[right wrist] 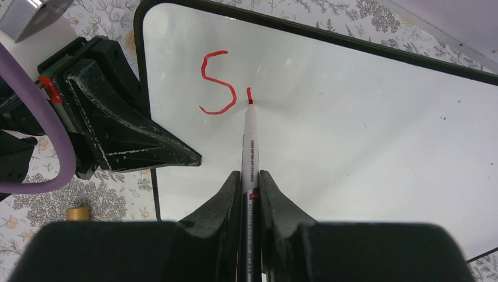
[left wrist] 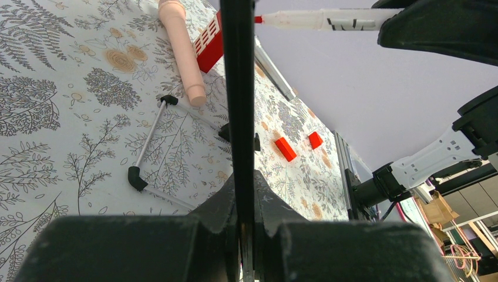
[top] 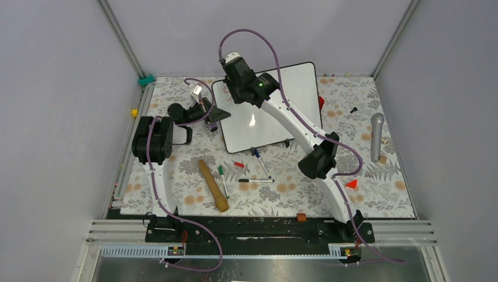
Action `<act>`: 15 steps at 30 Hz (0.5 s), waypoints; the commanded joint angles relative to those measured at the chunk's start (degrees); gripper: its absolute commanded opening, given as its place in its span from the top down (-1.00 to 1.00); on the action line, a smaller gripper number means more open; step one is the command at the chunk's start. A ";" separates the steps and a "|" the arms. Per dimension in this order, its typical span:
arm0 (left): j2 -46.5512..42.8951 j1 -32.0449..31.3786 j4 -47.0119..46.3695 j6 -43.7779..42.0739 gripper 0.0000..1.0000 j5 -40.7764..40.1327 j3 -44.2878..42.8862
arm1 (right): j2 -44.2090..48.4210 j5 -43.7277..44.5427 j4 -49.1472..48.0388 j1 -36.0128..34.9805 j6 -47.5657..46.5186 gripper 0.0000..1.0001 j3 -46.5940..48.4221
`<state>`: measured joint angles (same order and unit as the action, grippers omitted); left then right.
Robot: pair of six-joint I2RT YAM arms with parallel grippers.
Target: Write a sentence on the whiteboard
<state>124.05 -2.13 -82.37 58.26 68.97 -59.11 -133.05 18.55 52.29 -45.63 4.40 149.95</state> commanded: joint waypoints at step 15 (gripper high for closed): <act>-0.83 -0.75 -2.16 -3.30 1.00 5.00 0.97 | -0.05 3.12 -4.01 1.26 -2.11 1.00 1.39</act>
<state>124.05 -2.13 -82.39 58.26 68.97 -59.11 -133.05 18.92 50.30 -45.56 3.42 150.15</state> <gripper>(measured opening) 0.068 0.180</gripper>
